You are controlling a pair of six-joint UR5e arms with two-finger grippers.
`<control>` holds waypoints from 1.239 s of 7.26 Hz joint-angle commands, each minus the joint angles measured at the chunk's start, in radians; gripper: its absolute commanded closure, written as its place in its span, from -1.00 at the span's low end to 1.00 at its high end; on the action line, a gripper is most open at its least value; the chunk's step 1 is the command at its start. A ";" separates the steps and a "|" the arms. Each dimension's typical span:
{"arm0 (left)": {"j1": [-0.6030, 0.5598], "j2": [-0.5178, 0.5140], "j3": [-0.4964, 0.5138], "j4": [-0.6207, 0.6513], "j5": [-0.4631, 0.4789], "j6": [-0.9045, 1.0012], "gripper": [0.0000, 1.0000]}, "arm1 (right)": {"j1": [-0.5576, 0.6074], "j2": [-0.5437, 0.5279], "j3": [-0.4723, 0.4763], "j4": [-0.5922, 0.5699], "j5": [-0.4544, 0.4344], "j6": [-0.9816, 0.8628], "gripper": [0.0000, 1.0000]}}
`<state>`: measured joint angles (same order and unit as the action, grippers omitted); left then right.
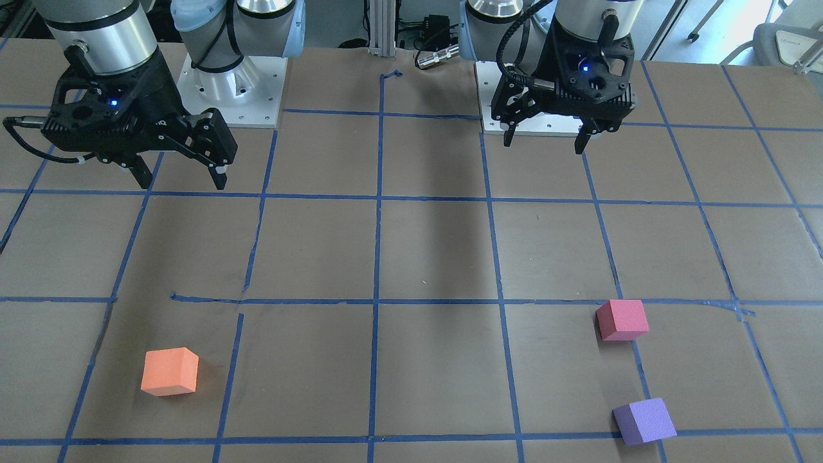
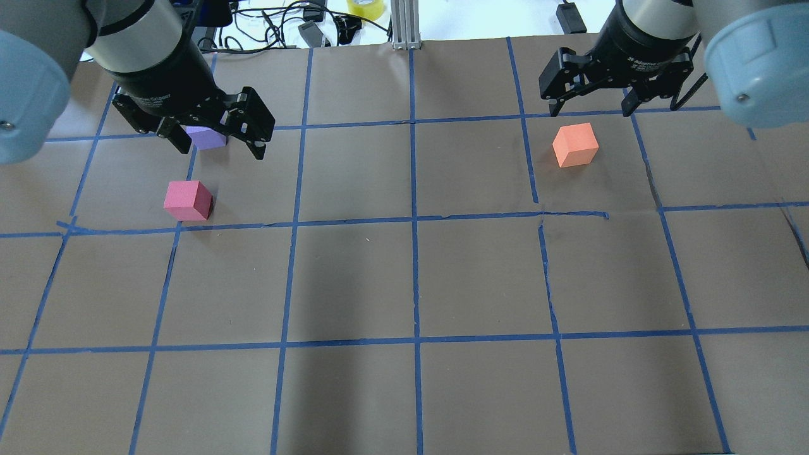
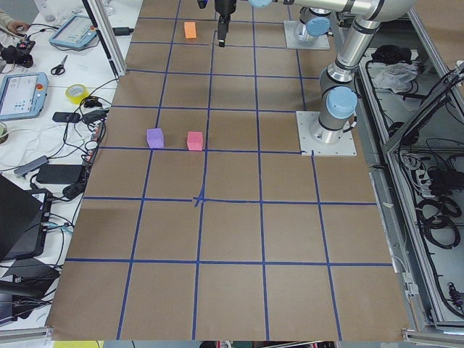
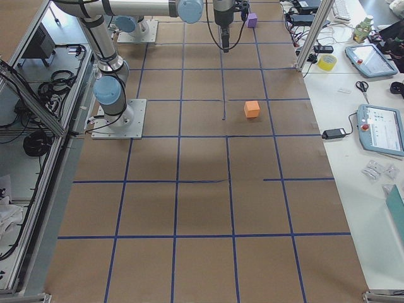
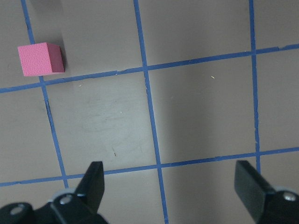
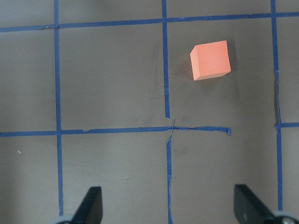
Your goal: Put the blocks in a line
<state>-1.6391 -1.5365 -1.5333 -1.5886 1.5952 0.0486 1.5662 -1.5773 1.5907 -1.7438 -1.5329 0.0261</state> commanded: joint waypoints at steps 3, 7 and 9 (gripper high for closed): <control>0.001 -0.005 -0.014 0.016 -0.001 -0.013 -1.00 | 0.000 0.000 0.000 0.004 -0.003 0.000 -1.00; -0.001 -0.001 -0.019 0.016 0.000 -0.021 -1.00 | -0.006 0.016 -0.038 0.035 -0.049 0.005 -1.00; 0.001 0.001 -0.021 0.016 0.000 -0.019 -1.00 | -0.006 0.016 -0.037 0.033 -0.047 0.003 -1.00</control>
<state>-1.6394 -1.5366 -1.5531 -1.5723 1.5946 0.0285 1.5601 -1.5626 1.5537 -1.7103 -1.5799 0.0303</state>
